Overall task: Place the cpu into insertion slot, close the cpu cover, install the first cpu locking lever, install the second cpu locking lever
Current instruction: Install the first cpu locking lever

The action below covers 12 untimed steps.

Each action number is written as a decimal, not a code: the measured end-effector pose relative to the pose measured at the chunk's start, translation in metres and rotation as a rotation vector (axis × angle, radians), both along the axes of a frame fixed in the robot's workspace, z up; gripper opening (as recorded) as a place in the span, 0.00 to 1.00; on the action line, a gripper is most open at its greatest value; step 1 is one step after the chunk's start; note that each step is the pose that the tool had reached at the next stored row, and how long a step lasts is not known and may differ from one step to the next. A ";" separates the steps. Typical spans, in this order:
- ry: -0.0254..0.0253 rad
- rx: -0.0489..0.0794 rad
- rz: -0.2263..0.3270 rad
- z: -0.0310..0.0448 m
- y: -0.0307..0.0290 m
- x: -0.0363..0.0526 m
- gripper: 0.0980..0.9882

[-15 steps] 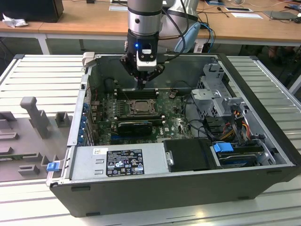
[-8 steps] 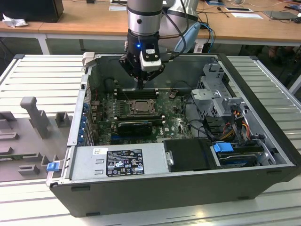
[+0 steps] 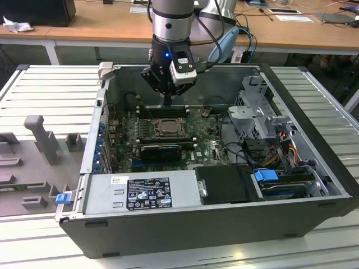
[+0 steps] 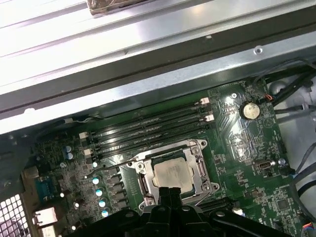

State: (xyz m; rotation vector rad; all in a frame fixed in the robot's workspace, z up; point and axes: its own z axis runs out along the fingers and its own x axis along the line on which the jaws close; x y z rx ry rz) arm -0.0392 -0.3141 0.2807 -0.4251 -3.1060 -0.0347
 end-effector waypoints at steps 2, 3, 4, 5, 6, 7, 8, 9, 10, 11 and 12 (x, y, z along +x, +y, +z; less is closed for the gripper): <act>0.0000 0.000 0.027 0.0000 0.0000 0.0000 0.01; 0.0000 0.000 0.037 0.0000 0.0000 0.0000 0.01; 0.0000 0.000 0.051 0.0000 0.0000 0.0000 0.01; 0.0000 0.000 0.062 0.0000 0.0000 0.0000 0.01; 0.0000 0.000 0.070 0.0000 0.0000 0.0000 0.01; 0.0000 0.000 0.080 0.0000 0.0000 0.0000 0.01; 0.0000 0.000 0.089 0.0000 0.0000 0.0000 0.01; 0.0000 0.000 0.117 0.0000 0.0000 0.0000 0.01; 0.0000 0.000 0.137 0.0000 0.0000 0.0000 0.01; 0.0000 0.000 0.147 0.0000 0.0000 0.0000 0.01; 0.0000 0.000 0.156 0.0000 0.0000 0.0000 0.01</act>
